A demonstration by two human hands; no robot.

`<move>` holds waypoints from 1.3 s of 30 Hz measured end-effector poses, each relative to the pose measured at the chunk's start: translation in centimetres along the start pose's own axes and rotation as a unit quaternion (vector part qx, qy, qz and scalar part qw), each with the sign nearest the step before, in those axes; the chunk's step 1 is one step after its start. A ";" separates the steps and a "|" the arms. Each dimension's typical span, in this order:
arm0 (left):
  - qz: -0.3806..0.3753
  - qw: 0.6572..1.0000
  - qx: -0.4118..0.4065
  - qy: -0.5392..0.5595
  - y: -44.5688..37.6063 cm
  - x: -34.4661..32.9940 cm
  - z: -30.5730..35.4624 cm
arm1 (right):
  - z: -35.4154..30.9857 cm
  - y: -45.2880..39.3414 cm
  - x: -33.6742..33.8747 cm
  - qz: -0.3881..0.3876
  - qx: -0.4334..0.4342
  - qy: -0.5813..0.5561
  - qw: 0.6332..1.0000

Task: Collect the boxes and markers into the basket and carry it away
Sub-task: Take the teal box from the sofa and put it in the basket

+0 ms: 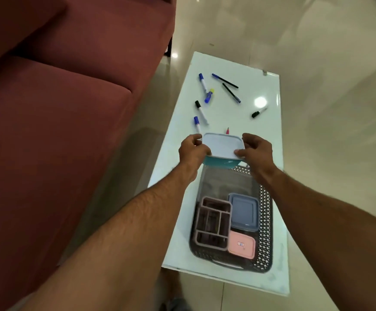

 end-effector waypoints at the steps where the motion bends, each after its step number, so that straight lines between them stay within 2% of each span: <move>1: 0.005 1.000 -0.001 -0.015 0.6 -0.4 -0.7 | 0.7 0.3 0.9 0.004 0.004 0.012 1.000; 13: -0.023 0.990 -0.024 -0.134 2.4 -5.4 -6.5 | 7.7 -2.0 6.5 0.047 0.025 0.137 0.989; 22: -0.064 0.986 0.000 -0.157 2.2 -8.8 -11.7 | 12.3 -3.5 8.2 0.061 0.036 0.190 0.979; 27: -0.083 0.984 0.007 -0.158 2.8 -10.1 -12.3 | 13.1 -3.7 9.0 0.056 0.036 0.224 0.972; 39: -0.069 0.984 0.050 -0.159 3.5 -10.9 -12.1 | 12.4 -3.9 9.3 0.024 0.138 0.352 0.926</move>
Point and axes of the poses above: each hand's wrist, its own y-axis away from the middle knuckle, its own x-axis out of the back of the hand, z = x × y, the point moved 3 cm from there along -y, towards the middle knuckle, and after that the axes turned 13 degrees about z, right-handed, at the moved point
